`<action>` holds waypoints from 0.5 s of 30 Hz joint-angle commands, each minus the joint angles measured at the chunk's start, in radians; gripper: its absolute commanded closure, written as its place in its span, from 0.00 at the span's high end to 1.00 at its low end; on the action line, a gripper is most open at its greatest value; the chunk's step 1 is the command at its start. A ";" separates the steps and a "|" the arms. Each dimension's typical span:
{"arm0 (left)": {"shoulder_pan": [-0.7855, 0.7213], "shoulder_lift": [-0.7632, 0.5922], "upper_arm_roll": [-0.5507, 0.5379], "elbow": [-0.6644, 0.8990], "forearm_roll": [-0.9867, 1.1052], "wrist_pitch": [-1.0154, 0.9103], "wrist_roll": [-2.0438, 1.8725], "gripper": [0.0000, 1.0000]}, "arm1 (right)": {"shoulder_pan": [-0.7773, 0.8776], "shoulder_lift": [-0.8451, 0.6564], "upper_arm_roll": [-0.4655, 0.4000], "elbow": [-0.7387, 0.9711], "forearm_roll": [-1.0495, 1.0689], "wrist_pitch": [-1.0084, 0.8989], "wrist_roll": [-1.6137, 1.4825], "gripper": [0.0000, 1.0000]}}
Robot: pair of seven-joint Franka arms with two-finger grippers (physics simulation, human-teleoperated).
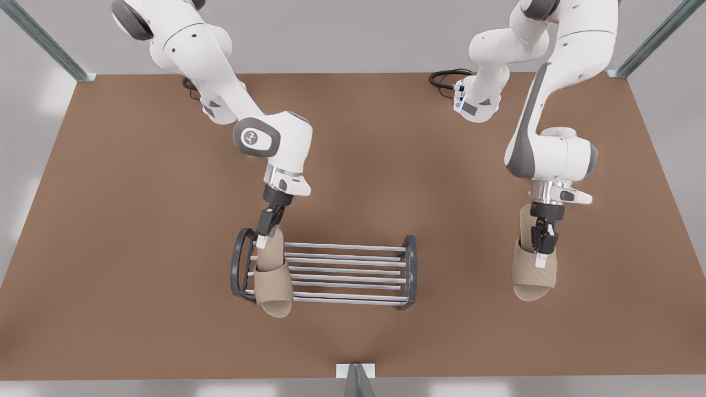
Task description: Place the right shoe on the shoe rack with the right arm, and place the left shoe on the shoe rack with the left arm
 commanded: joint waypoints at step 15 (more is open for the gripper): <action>-0.884 0.306 0.201 0.604 0.047 0.308 -0.614 0.22 | -0.418 0.124 -0.249 0.543 1.182 -0.599 -0.082 1.00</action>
